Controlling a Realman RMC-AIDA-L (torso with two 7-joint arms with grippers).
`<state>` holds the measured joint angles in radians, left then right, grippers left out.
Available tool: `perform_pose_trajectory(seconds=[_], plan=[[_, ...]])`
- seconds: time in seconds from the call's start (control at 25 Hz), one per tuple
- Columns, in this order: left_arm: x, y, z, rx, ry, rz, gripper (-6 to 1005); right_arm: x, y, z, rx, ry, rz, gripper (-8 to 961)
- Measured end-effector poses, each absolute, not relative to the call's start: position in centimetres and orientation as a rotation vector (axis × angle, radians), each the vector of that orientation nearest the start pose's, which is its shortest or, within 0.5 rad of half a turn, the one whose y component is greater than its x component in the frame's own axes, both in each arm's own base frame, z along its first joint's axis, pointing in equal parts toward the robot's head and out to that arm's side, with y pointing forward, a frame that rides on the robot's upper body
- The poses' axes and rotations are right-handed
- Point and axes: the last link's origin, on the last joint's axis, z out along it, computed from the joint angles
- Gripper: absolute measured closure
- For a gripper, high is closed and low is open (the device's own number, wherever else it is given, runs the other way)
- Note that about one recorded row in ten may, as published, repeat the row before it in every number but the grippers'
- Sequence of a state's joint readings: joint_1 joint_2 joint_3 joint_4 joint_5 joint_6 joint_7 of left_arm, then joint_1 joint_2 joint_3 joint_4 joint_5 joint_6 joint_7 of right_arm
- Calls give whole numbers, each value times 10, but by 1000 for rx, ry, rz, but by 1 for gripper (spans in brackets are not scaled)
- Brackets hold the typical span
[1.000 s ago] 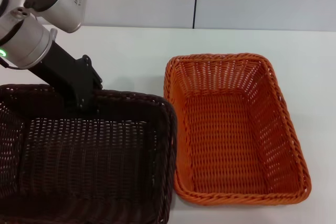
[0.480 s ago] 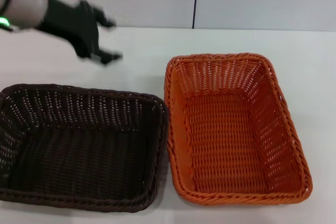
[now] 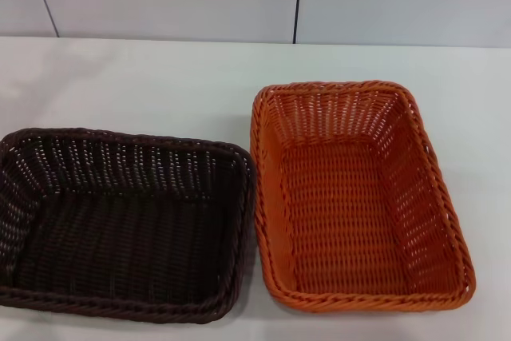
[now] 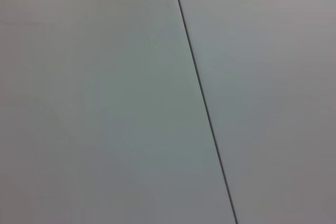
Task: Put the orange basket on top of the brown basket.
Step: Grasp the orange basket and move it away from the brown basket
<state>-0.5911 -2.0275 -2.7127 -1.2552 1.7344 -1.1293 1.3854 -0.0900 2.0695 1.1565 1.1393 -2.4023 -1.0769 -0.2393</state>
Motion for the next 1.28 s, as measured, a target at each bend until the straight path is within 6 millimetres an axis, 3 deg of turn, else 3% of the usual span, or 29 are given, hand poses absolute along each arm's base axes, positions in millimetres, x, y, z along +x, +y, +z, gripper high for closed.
perform_pose_trajectory(seconds=[0.08, 0.16, 0.24, 0.28, 0.4, 0.48, 0.52, 0.76, 1.0, 1.28], plan=[[-220, 400, 249, -1683, -459, -942, 218, 258, 281, 68, -1117, 416, 915, 164], [-248, 381, 266, -1507, -508, -1055, 218, 256, 284, 68, -1123, 414, 919, 164], [-263, 371, 270, -1430, -527, -1081, 218, 255, 287, 68, -1127, 410, 924, 164], [-263, 371, 270, -1430, -527, -1081, 218, 254, 288, 68, -1129, 408, 926, 164], [-296, 349, 271, -1280, -528, -1119, 217, 251, 291, 67, -1135, 401, 934, 164], [-302, 345, 271, -1259, -528, -1121, 217, 250, 293, 67, -1138, 401, 936, 164], [-320, 332, 271, -1188, -517, -1112, 217, 249, 294, 68, -1139, 401, 937, 164], [-355, 307, 268, -1087, -515, -1000, 217, 243, 304, 68, -1168, 425, 939, 164], [-379, 289, 266, -1057, -498, -840, 217, 227, 321, 68, -1261, 464, 931, 164], [-392, 272, 255, -1085, -486, -767, 217, 193, 339, 62, -1458, 509, 889, 163]])
